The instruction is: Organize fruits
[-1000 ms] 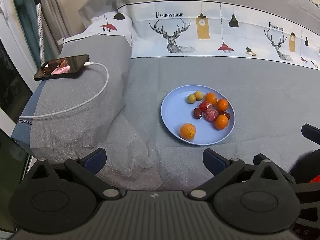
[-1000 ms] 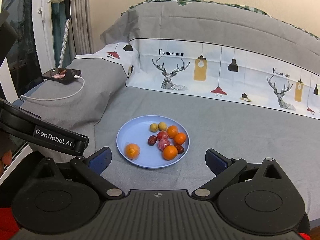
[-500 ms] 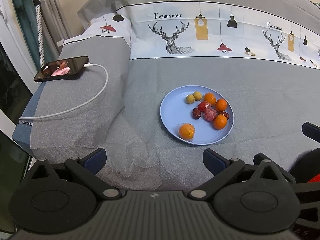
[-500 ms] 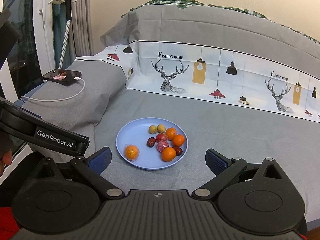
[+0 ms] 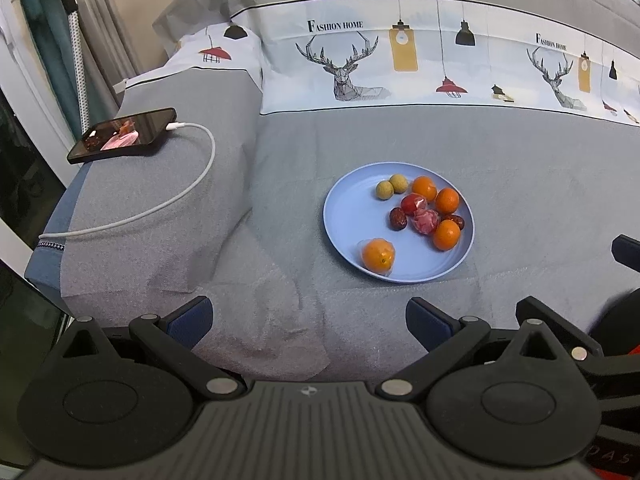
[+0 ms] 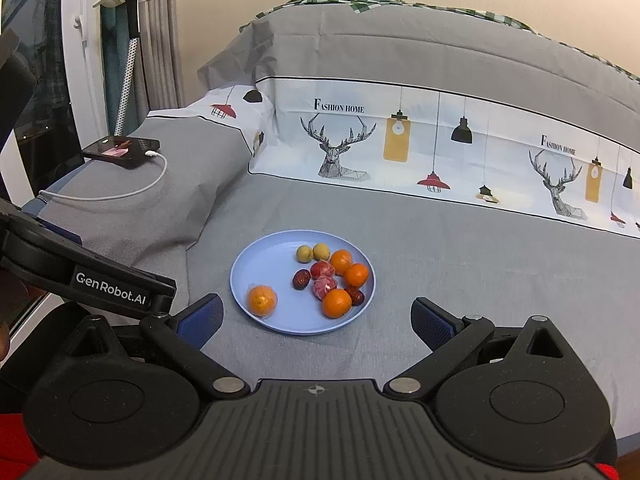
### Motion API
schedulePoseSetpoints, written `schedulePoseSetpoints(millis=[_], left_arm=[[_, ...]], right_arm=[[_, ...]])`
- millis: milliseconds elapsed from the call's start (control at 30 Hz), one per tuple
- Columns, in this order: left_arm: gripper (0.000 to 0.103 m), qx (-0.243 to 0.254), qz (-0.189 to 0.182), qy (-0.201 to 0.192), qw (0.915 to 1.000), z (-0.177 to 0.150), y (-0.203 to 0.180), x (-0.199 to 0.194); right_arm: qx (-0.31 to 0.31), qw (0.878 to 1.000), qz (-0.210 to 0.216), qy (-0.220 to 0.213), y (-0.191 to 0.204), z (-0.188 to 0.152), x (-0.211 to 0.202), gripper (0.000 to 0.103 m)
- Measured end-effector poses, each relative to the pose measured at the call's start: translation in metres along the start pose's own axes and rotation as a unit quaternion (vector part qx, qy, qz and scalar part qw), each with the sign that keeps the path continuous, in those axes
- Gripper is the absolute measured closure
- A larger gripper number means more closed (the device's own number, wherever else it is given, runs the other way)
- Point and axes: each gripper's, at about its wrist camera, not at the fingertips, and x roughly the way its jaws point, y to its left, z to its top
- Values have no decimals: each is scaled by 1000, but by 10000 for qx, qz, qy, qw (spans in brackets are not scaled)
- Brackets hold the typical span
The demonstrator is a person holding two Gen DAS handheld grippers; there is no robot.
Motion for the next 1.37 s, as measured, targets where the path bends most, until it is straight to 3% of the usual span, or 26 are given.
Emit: schedulePoseSetpoints(millis=[1367], left_arm=[[0,59,28,-72,10000,-1,-1,2]], right_arm=[[66,10000,29,32,1,-4,7,3]])
